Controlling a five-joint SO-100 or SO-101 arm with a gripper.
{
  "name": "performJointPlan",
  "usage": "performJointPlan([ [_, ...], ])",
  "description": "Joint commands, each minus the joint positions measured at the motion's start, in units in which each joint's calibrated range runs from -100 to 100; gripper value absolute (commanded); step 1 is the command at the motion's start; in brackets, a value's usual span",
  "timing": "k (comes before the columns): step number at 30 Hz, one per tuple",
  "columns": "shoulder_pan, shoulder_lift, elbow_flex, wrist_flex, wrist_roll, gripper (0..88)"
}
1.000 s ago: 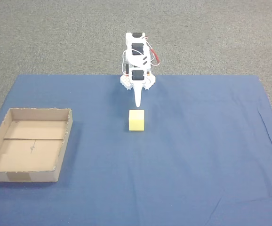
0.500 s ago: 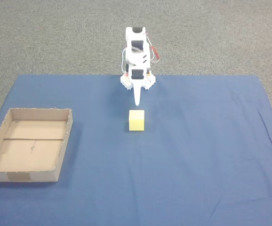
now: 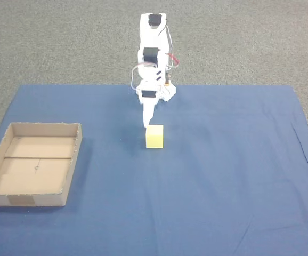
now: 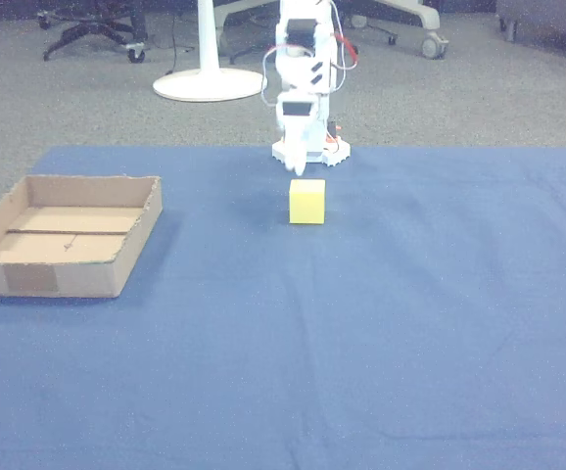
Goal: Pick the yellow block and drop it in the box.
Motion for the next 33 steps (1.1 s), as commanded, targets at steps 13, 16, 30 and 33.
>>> performJointPlan([
  [13,-1.6,21.1,-10.4,-10.2,1.5,45.2],
  [16,-2.0,20.7,-9.4,-11.2,1.8,40.7],
  [30,-0.9,11.2,-4.8,-14.7,2.0,4.2],
  [33,0.5,0.4,-3.7,-13.7,1.5,4.0],
])
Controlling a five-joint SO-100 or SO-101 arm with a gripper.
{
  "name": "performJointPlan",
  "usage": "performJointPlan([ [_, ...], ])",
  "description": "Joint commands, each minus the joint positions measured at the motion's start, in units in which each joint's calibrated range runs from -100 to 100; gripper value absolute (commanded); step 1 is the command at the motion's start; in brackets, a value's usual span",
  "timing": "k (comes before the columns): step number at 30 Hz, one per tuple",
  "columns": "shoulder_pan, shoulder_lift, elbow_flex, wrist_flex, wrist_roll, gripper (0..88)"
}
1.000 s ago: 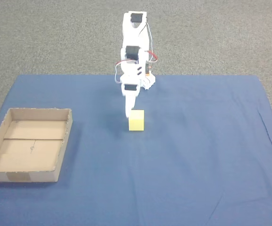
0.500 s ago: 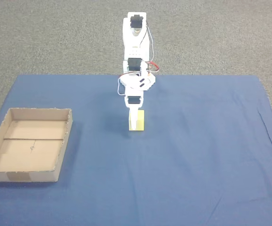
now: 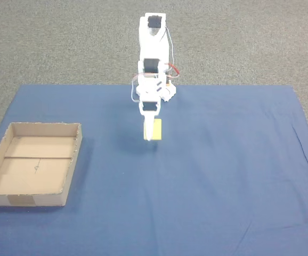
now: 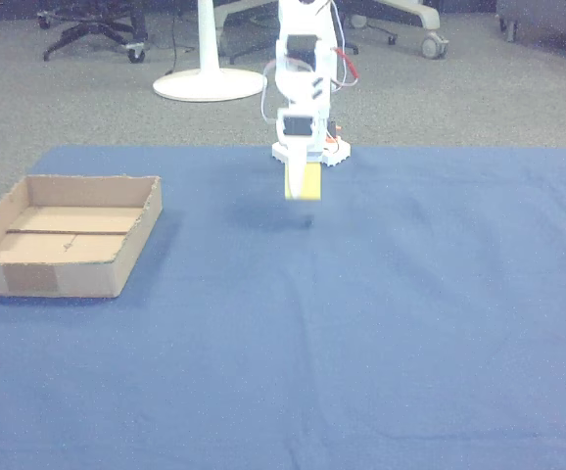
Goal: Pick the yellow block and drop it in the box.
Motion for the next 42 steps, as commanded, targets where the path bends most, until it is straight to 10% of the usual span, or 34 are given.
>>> performJointPlan([
  [1,2.0,-15.4,0.2,0.9,-0.8,3.6],
  [11,27.5,-19.2,-14.7,-6.9,-0.4,4.8],
  [26,34.8,58.1,-103.2,18.3,2.3,0.3],
  [36,43.1,72.8,-119.7,25.0,7.1,0.7],
  [42,42.5,72.2,-117.6,26.5,6.9,39.6],
])
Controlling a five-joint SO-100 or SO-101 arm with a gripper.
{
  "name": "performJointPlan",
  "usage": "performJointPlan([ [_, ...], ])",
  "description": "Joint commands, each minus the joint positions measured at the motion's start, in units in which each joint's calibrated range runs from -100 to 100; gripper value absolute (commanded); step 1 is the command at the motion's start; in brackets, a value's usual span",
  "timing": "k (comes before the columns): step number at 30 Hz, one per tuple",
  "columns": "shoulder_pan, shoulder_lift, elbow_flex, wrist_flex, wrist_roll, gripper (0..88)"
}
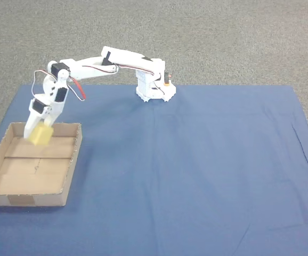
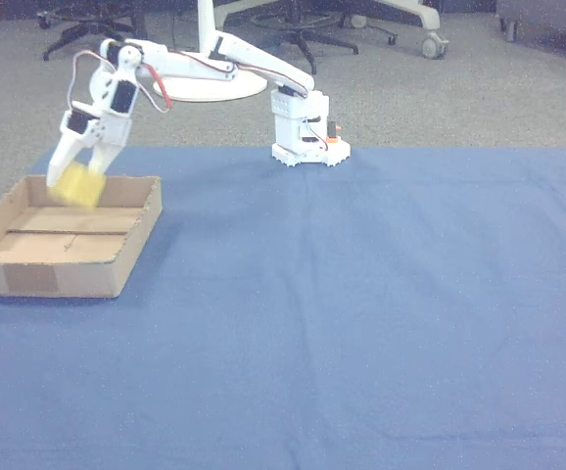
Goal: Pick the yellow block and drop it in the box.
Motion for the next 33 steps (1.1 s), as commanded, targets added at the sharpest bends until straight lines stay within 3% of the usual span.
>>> performJointPlan([
  [1,-1.8,-4.0,0.8,2.1,-0.2,44.5],
  [3,-2.7,-5.9,2.2,4.4,-0.8,51.6],
  [8,-7.3,-28.2,19.6,5.1,-4.0,49.2],
  [9,-8.8,-36.4,24.6,3.6,-5.1,42.2],
  [11,-11.5,-51.8,31.6,1.5,-7.0,37.8],
  [13,-13.6,-67.9,40.3,-4.4,-10.1,20.9],
  [15,-16.2,-85.1,53.3,-11.8,-12.3,9.7],
  [17,-22.1,-103.0,68.1,-13.3,-11.3,0.2],
  [20,-33.1,-126.5,90.3,-6.9,-9.6,0.2],
  [24,-39.0,-150.1,122.1,-3.5,-10.7,0.2],
  [31,-43.4,-153.2,163.5,-32.3,-10.3,0.2],
  [32,-43.7,-153.4,167.7,-35.4,-9.2,0.2],
  [33,-43.8,-153.2,167.7,-31.8,-9.0,0.2],
])
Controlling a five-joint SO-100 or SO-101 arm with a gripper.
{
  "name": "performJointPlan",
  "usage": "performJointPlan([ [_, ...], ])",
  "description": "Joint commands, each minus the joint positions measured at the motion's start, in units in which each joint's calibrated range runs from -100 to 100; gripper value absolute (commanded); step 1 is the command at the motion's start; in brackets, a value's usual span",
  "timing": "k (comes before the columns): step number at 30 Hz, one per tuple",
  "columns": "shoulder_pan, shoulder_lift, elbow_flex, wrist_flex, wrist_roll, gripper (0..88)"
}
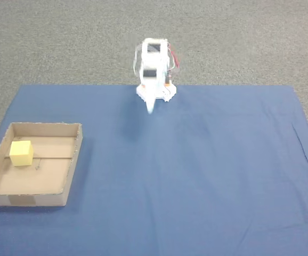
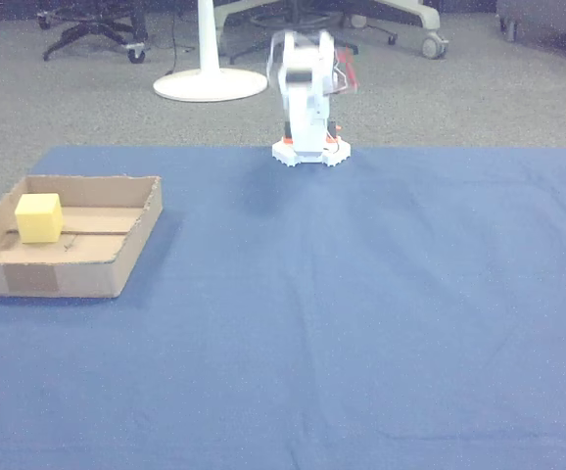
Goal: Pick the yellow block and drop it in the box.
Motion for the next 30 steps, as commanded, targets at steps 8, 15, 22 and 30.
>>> performJointPlan([
  [8,-3.8,-0.3,6.5,3.6,2.5,0.2],
  [15,-4.3,-0.3,6.5,3.5,1.8,0.2],
  [22,-1.3,-0.3,6.5,3.8,-0.7,0.2],
  [30,1.4,-0.3,6.5,4.0,-3.2,0.2],
])
